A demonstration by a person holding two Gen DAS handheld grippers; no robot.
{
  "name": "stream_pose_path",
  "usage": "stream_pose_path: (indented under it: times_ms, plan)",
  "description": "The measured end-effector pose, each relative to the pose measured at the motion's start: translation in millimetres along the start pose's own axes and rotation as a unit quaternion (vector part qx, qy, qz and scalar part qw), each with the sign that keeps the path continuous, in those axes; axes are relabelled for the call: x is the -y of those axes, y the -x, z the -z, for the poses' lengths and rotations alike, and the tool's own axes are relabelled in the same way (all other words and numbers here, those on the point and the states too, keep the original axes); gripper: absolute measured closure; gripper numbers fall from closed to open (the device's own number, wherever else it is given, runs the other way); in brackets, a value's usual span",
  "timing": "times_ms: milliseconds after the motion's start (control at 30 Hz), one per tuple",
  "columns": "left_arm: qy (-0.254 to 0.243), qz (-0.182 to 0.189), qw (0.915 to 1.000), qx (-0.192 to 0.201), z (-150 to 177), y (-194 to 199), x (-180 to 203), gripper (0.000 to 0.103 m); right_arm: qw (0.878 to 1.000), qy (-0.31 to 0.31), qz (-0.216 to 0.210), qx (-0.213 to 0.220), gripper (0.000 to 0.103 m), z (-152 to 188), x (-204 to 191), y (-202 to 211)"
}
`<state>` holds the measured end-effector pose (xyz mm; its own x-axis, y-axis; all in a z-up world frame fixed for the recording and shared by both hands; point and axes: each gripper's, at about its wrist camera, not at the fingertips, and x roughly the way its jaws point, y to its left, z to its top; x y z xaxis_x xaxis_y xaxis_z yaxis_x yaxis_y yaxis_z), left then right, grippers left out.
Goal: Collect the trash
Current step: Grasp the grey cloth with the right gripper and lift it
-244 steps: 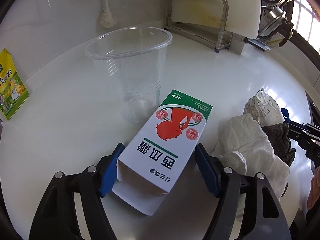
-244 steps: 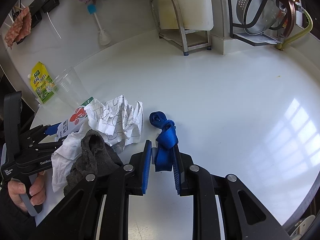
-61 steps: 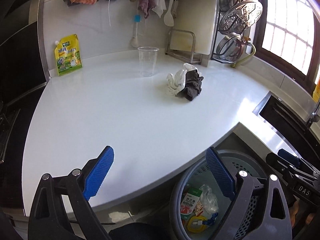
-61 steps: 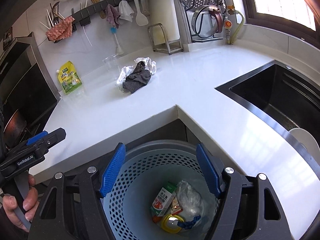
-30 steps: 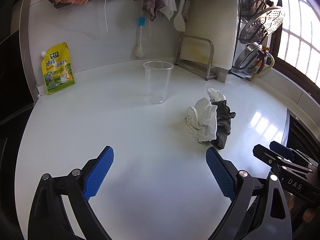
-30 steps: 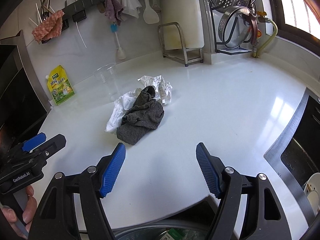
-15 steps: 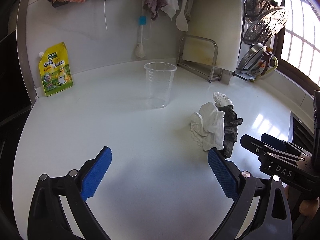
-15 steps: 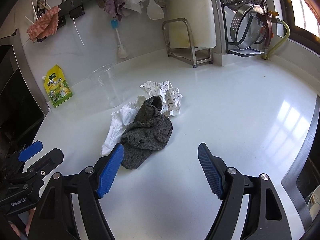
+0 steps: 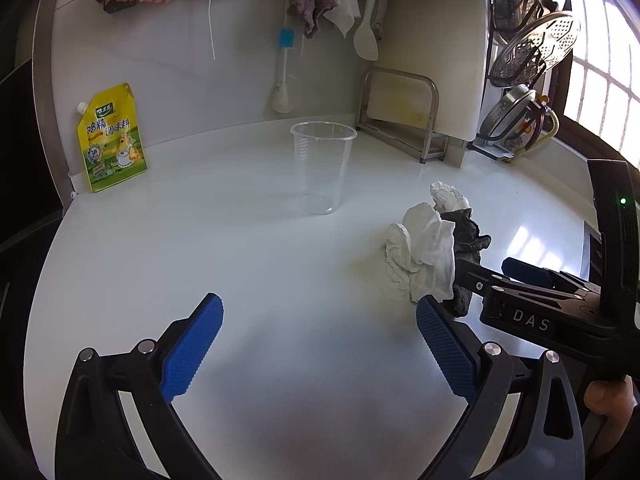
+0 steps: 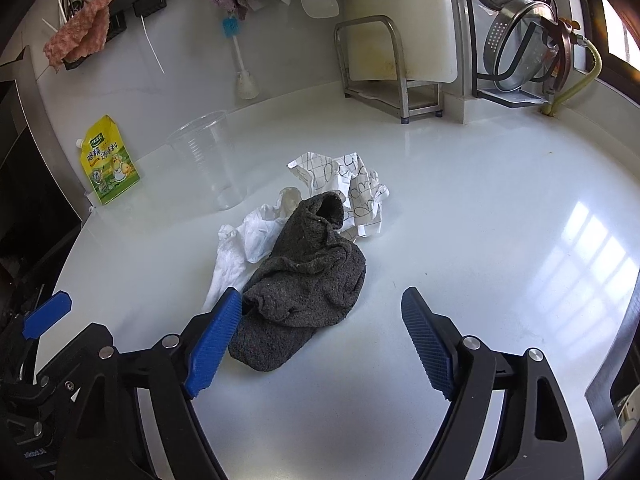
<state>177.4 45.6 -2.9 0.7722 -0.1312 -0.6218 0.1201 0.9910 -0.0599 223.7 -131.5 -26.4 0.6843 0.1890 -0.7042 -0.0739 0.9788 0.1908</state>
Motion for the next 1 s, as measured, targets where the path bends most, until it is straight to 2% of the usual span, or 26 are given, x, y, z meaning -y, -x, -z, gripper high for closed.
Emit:
stream_pose_path:
  times_ms: [233,267,300,367,433,567,733,1000]
  plan:
    - [-0.006,-0.003,1.0,-0.004,1,-1,3,0.008,1.0,0.003,-0.001,-0.002,0.025,-1,-2,-7]
    - [-0.006,-0.004,1.0,-0.004,1,-1,3,0.008,1.0,0.004,-0.002,-0.002,0.028,-1,-3,-7]
    - [-0.006,-0.004,1.0,-0.005,1,-1,3,0.008,1.0,0.005,-0.006,-0.003,0.032,-1,-3,-7]
    - [-0.004,0.0,1.0,-0.008,1,-2,3,0.008,1.0,0.008,-0.016,-0.011,0.051,-1,-4,-8]
    - [0.001,0.006,0.9999,-0.014,0,-3,2,0.008,1.0,0.013,-0.016,-0.008,0.058,1,-6,-7]
    - [0.01,0.015,0.9996,-0.024,1,-5,3,0.008,0.999,0.009,-0.034,-0.005,0.083,4,-1,1]
    - [0.006,0.017,0.9995,-0.026,-1,-6,13,0.008,0.999,-0.01,-0.041,0.005,0.089,11,17,18]
    - [-0.012,0.025,0.9991,-0.032,-4,-13,43,0.008,0.997,-0.047,-0.052,0.032,0.091,25,51,50]
